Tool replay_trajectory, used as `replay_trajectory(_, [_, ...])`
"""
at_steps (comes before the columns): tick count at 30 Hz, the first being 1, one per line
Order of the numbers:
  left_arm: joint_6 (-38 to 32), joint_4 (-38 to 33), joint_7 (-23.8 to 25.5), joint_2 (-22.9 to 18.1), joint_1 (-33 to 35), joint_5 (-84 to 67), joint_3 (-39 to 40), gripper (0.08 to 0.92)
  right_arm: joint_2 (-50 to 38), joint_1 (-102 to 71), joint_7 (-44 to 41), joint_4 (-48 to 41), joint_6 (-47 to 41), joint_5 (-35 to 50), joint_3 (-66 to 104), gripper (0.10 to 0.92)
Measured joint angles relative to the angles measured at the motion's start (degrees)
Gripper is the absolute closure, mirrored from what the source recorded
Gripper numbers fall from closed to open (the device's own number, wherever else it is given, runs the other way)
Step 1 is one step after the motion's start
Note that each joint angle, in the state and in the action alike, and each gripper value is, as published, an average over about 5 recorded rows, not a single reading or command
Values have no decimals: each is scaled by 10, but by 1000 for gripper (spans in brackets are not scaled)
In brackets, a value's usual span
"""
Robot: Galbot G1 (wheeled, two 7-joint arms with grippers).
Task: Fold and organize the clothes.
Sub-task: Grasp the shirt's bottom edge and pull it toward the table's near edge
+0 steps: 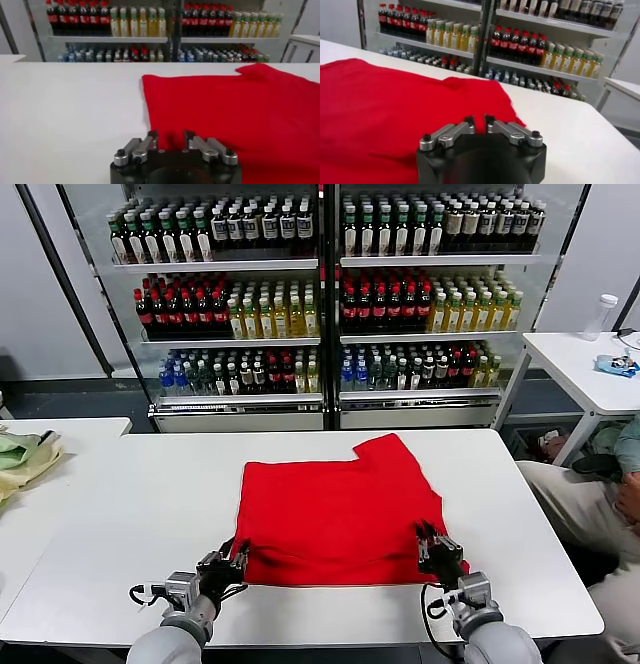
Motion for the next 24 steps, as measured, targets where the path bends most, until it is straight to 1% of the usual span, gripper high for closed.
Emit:
replay_trajectory(3, [0,-1,-1,3,6,-3,-14,470,-1,3,2,0,0,3,3,493])
replay_trajectory(7, [1,-17,-5,10,23,-16,-40,357,-7,-29,5,26,-2,7,32,372])
replay_trajectory(11, [3,-49,-8,12,57,-28,-56,241,-7,-90,11,56,-2,10,69,263])
replay_trajectory(13, [2,-63,-8,12,75,-30,-56,205,-5,-120,16,65,-2,12,82,225])
replay_trajectory(15, [2,-70,-7,10,88,-28,-51,184,-3,-148,21,73,-2,14,95,210])
replay_trajectory(19, [2,-68,-6,6,98,-24,-41,178,1,-188,28,84,-2,22,114,208])
replay_trajectory(22, [1,-57,-2,4,98,-20,-41,177,4,-202,31,86,-2,31,119,258])
replay_trajectory(24, [0,-47,2,2,97,-18,-42,186,5,-207,31,86,-3,37,121,318])
